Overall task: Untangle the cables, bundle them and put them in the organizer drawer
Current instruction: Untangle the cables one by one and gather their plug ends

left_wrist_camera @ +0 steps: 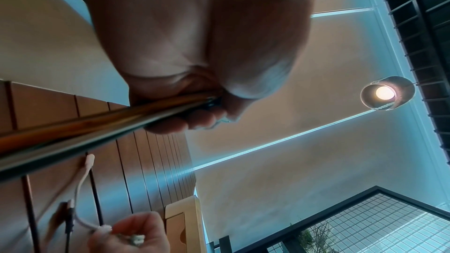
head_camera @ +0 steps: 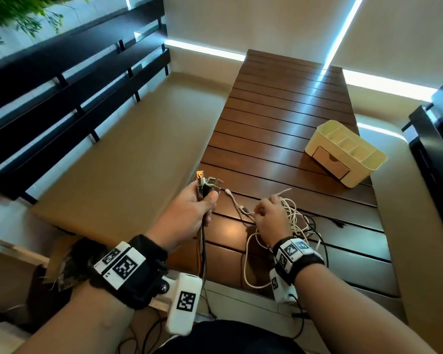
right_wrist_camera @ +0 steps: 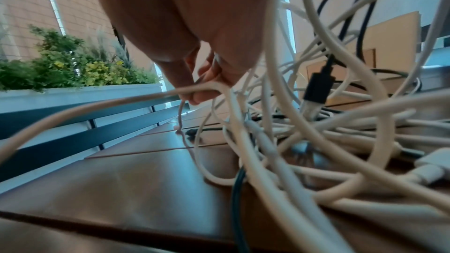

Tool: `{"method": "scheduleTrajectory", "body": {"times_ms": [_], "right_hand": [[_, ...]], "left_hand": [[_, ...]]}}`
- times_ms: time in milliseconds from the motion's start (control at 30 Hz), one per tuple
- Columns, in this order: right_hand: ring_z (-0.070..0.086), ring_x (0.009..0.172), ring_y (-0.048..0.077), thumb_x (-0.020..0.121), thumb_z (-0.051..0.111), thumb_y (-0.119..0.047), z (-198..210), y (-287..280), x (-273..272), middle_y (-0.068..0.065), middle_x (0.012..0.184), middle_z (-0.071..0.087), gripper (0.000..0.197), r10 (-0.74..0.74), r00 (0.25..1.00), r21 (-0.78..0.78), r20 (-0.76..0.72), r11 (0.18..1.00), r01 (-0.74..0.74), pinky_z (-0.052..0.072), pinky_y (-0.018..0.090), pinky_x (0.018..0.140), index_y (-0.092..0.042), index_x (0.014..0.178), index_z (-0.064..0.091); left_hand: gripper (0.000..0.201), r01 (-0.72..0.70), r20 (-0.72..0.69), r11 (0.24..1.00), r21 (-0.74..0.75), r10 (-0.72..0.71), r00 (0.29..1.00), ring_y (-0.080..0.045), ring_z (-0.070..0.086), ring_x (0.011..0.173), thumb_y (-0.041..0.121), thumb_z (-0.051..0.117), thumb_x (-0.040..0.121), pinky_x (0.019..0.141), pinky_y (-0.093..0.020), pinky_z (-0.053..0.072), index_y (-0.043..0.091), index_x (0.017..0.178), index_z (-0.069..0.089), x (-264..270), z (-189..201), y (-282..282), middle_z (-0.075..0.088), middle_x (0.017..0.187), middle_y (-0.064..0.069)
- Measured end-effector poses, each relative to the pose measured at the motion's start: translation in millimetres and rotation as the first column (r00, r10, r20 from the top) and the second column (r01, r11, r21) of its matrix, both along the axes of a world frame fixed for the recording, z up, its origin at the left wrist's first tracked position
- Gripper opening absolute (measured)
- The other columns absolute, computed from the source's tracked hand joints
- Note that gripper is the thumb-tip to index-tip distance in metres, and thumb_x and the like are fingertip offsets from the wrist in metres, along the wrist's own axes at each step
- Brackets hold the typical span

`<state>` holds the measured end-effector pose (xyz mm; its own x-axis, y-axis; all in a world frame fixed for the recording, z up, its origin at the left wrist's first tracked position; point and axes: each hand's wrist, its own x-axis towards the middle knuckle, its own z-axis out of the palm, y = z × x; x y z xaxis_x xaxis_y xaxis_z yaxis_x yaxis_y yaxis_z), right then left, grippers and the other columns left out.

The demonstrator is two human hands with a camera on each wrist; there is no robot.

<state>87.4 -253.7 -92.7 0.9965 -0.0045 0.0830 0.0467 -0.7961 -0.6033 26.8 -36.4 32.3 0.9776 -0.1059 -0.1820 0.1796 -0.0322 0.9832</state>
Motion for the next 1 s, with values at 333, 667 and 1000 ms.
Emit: {"method": "scheduleTrajectory", "body": {"times_ms": [333,667,1000], "right_hand": [[0.054,0.085,0.023,0.094,0.059,-0.011,2.7,-15.7,21.9,0.007,0.113,0.051,0.005,-0.172,0.985,-0.022,0.005,0.985,0.172,0.044,0.032,0.072,-0.012,0.089,0.06],[0.052,0.11,0.025,0.083,0.074,-0.024,-22.5,-16.3,33.9,0.002,0.135,0.028,0.008,-0.016,0.947,-0.212,-0.319,0.976,-0.056,0.048,0.037,0.1,-0.019,0.089,0.073],[0.051,0.093,0.023,0.081,0.062,0.0,-37.8,-34.3,29.4,0.004,0.129,0.036,0.021,-0.061,0.962,-0.224,-0.267,0.975,0.0,0.051,0.035,0.094,0.002,0.101,0.068]], "left_hand": [[0.011,0.056,-0.007,0.998,0.037,-0.055,0.998,-0.011,0.046,0.06,0.02,0.049,0.104,0.062,-0.033,0.045,0.011,0.099,0.052,14.4,-4.9,-2.1,0.048,0.066,0.006],[0.011,0.045,0.0,0.998,0.045,-0.045,0.999,-0.011,0.046,0.06,0.021,0.049,0.104,0.062,-0.032,0.046,0.015,0.095,0.051,13.6,-5.4,1.0,0.047,0.07,0.003],[0.014,0.063,0.007,0.997,0.042,-0.063,0.998,-0.012,0.045,0.058,0.022,0.049,0.104,0.063,-0.032,0.045,0.012,0.096,0.05,5.7,-3.9,-1.4,0.046,0.066,0.005]]}}
